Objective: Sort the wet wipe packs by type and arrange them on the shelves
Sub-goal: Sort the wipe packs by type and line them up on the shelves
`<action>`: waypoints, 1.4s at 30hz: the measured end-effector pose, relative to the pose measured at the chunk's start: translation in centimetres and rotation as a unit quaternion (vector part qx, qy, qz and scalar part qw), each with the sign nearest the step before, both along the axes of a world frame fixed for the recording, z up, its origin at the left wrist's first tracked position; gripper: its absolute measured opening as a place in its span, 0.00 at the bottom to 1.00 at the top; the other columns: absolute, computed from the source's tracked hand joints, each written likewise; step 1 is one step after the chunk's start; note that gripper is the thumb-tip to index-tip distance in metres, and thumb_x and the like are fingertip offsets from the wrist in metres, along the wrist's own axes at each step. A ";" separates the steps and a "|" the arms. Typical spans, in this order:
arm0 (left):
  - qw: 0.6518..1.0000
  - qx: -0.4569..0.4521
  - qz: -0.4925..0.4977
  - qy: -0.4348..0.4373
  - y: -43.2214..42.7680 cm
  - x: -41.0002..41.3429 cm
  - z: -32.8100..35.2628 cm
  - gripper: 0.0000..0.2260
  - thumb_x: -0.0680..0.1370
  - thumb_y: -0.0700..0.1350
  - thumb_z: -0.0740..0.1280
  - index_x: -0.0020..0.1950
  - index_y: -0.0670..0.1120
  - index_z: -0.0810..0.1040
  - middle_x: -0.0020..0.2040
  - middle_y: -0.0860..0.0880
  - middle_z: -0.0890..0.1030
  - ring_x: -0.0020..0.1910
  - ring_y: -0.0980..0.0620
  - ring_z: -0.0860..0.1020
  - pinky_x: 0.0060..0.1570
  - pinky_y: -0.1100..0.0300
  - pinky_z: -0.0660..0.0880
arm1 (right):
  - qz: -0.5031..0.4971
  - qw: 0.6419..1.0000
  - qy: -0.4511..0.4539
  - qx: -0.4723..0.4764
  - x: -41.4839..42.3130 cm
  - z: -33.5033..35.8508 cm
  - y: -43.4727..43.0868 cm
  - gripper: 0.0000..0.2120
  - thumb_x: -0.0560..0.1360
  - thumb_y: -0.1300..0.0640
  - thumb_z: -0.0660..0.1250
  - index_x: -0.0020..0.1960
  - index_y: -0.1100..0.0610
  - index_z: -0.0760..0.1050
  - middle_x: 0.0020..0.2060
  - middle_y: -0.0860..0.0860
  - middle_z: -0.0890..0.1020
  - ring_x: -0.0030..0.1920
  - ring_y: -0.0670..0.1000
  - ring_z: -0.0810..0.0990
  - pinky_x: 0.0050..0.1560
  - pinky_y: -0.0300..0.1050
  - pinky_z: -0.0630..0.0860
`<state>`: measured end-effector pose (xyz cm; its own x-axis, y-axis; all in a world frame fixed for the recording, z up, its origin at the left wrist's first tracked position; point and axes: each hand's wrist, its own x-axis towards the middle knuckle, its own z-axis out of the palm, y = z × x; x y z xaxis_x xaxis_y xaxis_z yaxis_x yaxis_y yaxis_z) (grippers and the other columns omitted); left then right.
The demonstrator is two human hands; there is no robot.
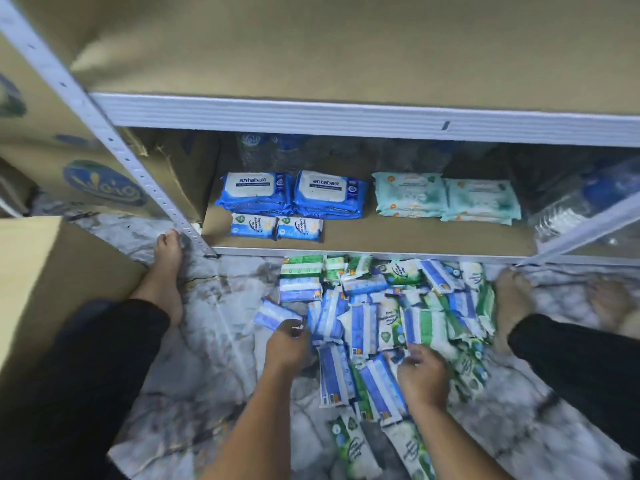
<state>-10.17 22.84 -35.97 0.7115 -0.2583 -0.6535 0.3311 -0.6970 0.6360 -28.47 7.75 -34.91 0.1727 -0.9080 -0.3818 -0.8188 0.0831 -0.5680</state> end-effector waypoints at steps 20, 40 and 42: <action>0.996 0.068 0.026 0.048 -0.7 -9.8 -3.5 0.21 0.71 0.60 0.75 0.54 0.46 0.78 0.40 0.52 0.82 0.40 0.52 0.82 0.45 0.54 0.81 | 0.265 0.935 0.231 -0.047 -3.1 -4.6 5.1 0.39 0.72 0.42 0.73 0.76 0.54 0.62 0.69 0.56 0.70 0.67 0.58 0.71 0.60 0.51 0.76; 0.999 0.052 0.002 -0.006 -0.9 -10.2 -2.8 0.26 0.60 0.61 0.74 0.53 0.51 0.75 0.51 0.50 0.74 0.45 0.48 0.81 0.47 0.49 0.82 | 0.297 0.932 0.210 -0.002 -2.2 -2.3 3.2 0.36 0.75 0.44 0.72 0.77 0.53 0.61 0.71 0.53 0.67 0.69 0.54 0.69 0.64 0.48 0.76; 1.000 0.025 0.002 0.006 -0.4 -9.3 -1.4 0.24 0.63 0.54 0.77 0.55 0.48 0.74 0.51 0.49 0.78 0.42 0.50 0.83 0.46 0.52 0.83 | 0.307 0.930 0.200 0.028 -2.2 -0.7 2.7 0.38 0.75 0.43 0.72 0.78 0.52 0.60 0.71 0.53 0.67 0.70 0.54 0.69 0.64 0.48 0.76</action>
<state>-19.50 22.40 -37.33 0.7048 -0.2223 -0.6737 0.3411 -0.7265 0.5966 -30.70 10.41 -35.63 0.4869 -0.6616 -0.5703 -0.8661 -0.4504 -0.2169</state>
